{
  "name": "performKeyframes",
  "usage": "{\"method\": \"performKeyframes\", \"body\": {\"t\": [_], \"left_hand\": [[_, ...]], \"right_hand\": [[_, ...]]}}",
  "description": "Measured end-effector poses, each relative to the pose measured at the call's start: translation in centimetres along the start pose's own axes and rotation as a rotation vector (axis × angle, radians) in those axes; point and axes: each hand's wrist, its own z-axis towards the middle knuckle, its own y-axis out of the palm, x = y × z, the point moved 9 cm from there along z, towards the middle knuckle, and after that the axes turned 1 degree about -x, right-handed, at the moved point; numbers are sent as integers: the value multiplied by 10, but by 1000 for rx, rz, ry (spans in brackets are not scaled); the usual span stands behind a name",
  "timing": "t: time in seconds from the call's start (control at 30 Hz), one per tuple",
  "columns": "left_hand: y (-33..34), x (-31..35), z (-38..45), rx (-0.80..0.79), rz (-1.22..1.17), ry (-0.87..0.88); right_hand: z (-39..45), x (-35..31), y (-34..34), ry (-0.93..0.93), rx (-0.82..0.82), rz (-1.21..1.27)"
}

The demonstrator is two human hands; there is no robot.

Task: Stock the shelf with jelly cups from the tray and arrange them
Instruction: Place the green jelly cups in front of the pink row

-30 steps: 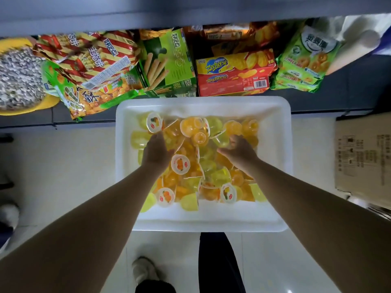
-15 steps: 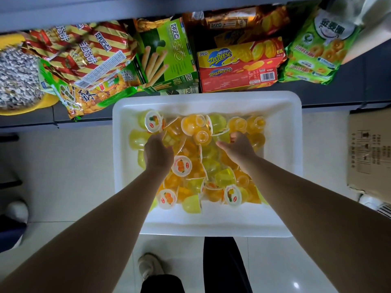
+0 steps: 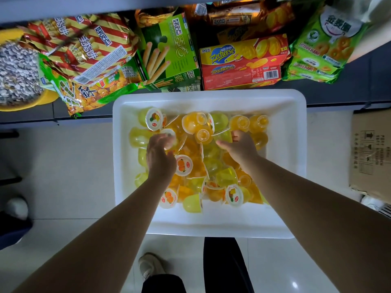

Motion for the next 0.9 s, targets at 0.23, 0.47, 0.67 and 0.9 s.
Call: {"method": "performKeyframes", "body": {"t": [0.23,0.47,0.67,0.9], "left_hand": [[1,-2,2,49,-117,-40],[4,-3,13,-13,39,63],[1,4,11,23,122,177],[1,6,10,80,167,168]], "right_hand": [[-2,1,-1,-42,-41,28],[-2,1,-1,-46,-34,47],[-3,0,-2,-64,-36,47],[-7,-2,-3,-85,-20,68]]}}
